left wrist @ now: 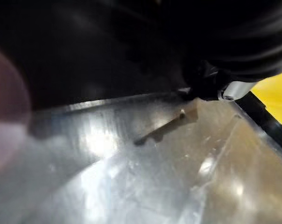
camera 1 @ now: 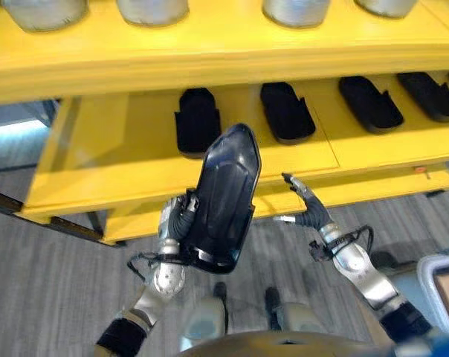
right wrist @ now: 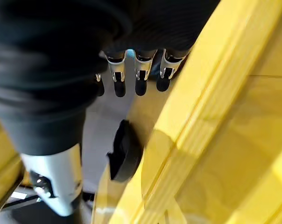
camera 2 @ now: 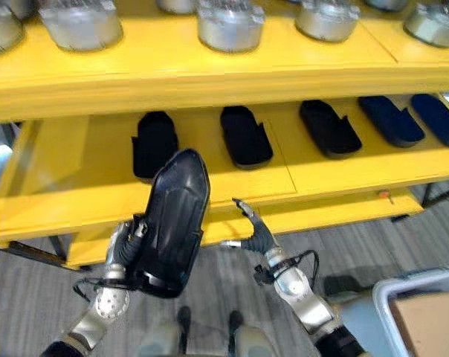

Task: Move parts from the plastic box to the shelf.

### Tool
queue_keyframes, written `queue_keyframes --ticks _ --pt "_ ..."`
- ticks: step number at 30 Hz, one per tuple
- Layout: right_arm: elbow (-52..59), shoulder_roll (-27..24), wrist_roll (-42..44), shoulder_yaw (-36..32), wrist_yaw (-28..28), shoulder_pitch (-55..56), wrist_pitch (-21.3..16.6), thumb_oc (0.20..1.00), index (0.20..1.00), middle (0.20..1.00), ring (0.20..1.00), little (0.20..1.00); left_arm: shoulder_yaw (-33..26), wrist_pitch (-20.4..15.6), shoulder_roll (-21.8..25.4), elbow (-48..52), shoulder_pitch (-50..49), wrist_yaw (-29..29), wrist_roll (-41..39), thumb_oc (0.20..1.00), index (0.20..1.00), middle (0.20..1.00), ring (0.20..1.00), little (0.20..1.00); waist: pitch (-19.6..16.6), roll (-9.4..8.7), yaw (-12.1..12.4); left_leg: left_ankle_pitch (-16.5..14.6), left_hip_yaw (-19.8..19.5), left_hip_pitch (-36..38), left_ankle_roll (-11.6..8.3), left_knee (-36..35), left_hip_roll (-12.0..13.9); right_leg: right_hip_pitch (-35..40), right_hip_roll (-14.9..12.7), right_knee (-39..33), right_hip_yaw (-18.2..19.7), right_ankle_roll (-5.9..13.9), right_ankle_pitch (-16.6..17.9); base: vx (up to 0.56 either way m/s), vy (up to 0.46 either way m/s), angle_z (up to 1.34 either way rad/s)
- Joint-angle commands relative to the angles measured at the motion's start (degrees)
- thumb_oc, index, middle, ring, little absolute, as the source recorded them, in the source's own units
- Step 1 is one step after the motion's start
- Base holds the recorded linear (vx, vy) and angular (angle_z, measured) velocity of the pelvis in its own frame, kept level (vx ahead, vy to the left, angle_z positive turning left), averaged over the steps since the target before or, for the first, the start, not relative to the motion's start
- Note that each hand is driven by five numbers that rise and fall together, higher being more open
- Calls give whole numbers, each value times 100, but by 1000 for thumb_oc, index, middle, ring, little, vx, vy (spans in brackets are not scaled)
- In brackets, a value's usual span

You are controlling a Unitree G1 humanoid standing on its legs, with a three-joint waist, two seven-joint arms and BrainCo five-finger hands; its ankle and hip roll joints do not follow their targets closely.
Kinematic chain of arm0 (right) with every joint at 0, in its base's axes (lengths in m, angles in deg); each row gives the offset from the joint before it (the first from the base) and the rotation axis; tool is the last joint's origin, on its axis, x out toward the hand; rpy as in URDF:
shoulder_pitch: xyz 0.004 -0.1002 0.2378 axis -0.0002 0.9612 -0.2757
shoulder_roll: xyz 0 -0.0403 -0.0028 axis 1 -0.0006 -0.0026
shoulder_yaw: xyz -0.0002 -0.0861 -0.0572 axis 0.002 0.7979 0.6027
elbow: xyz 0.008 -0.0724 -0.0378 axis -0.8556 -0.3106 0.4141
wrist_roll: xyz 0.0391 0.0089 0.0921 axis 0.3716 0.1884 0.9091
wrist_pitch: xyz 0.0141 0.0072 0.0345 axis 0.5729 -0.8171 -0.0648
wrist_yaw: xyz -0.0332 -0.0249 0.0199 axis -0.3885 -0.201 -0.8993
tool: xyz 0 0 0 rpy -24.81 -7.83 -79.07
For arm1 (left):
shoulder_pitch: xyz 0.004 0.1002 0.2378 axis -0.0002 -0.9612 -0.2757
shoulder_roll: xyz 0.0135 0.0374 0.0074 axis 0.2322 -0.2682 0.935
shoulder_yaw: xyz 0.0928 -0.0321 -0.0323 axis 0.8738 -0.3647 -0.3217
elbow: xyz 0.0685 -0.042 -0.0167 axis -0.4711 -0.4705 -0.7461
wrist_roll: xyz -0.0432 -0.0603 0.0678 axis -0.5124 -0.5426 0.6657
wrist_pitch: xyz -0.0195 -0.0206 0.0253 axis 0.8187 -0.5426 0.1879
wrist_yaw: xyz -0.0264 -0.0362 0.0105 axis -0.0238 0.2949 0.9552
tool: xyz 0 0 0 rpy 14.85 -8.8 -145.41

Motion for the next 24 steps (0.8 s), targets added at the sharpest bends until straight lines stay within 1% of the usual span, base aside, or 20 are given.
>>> queue_keyframes --ticks 1,2,5,9,10,11,12,13,14,15,16,17,18,22,23,24 --pt "283 30 -224 57 125 -220 -567 1000 1000 1000 1000 1000 -25 -369 -4 484 277 169 196 200 200 200 200 200 -375 -97 -52 332 426 79 271 -323 -340 86 369 -306 -178 55 633 49 -76 21" --pt "292 22 -323 87 190 -235 -579 1000 1000 1000 1000 1000 -11 -335 11 508 273 171 203 200 200 200 200 200 -376 -82 -63 306 467 81 272 -288 -342 82 361 -293 -188 55 627 49 -72 24" --pt "303 3 -271 158 323 -276 -544 1000 1000 1000 1000 1000 33 -290 44 523 303 209 188 200 200 200 200 200 -374 -45 -104 215 590 93 267 -162 -346 87 340 -269 -221 44 597 50 -69 13" --pt "299 -8 -278 135 496 -216 -527 1000 1000 1000 1000 1000 72 -300 50 554 356 234 174 200 200 200 200 200 -342 1 -216 3 882 81 192 215 -289 152 281 -206 -309 26 507 63 -34 8" --pt "294 -10 -336 83 611 -190 -528 1000 1000 1000 1000 1000 97 -330 45 583 408 223 178 200 200 200 200 200 -306 -8 -286 -77 1218 11 127 501 -171 144 191 -126 -455 25 488 -45 2 21" --pt "322 -51 -360 13 755 -170 -474 1000 1000 1000 1000 1000 132 -393 17 569 504 174 162 200 200 200 200 200 -275 -28 -386 -153 1722 -124 29 863 75 105 70 -38 -669 14 461 -92 22 24" --pt "305 -66 -396 -46 871 -162 -442 1000 1000 1000 1000 1000 164 -448 -6 521 618 146 136 200 200 200 200 200 -256 -23 -493 -95 2142 -178 -44 1046 364 56 -24 56 -883 1 427 -85 23 52" --pt "299 -68 -403 -53 889 -165 -437 1000 1000 1000 1000 1000 173 -451 -15 510 642 143 129 200 200 200 200 200 -253 -17 -511 -82 2188 -201 -59 1094 424 39 -32 92 -919 -6 411 -53 56 96" --pt "249 -83 -445 -79 964 -172 -437 1000 1000 1000 1000 1000 228 -456 -51 466 734 160 102 200 200 200 200 200 -241 12 -604 63 2427 -214 -118 1179 701 -10 -87 221 -1075 -42 343 -16 35 125" --pt "244 -84 -448 -79 968 -176 -441 1000 1000 1000 1000 1000 230 -459 -55 458 741 164 103 200 200 200 200 200 -241 16 -607 63 2421 -225 -124 1190 707 -21 -84 237 -1080 -48 334 8 97 94" --pt "172 -100 -464 -87 1003 -192 -481 1000 1000 1000 1000 1000 280 -469 -79 400 781 235 76 200 200 200 200 200 -235 53 -650 231 2430 -233 -168 1213 871 -41 -102 318 -1123 -87 279 83 197 50" --pt "91 -167 -414 -92 979 -213 -571 1000 1000 1000 1000 1000 312 -478 -116 362 779 381 46 200 200 200 200 200 -223 118 -670 483 2171 -202 -274 1091 1081 -25 -142 415 -1092 -126 172 94 223 12" --pt "102 -182 -400 -94 974 -212 -568 1000 1000 1000 1000 1000 314 -475 -122 363 774 393 40 200 200 200 200 200 -221 122 -675 517 2142 -181 -290 1052 1111 -18 -152 426 -1093 -127 157 100 241 -16" --pt "191 -308 -233 -133 860 -145 -582 1000 1000 1000 1000 1000 276 -501 -73 490 639 463 76 200 200 200 200 200 -255 160 -689 934 1768 -29 -453 722 1471 16 -280 490 -1044 -125 60 65 246 -20" --pt "230 -379 1 -134 755 -127 -586 1000 1000 1000 1000 1000 258 -512 -40 541 541 526 27 200 200 200 200 200 -258 190 -676 1226 1431 -28 -547 602 1657 -17 -361 578 -935 -124 3 51 320 -21" --pt "239 -387 47 -133 744 -127 -582 1000 1000 1000 1000 1000 256 -509 -38 548 527 538 22 200 200 200 200 200 -255 196 -672 1257 1367 -44 -557 601 1664 -25 -364 602 -915 -127 -12 71 383 -22"
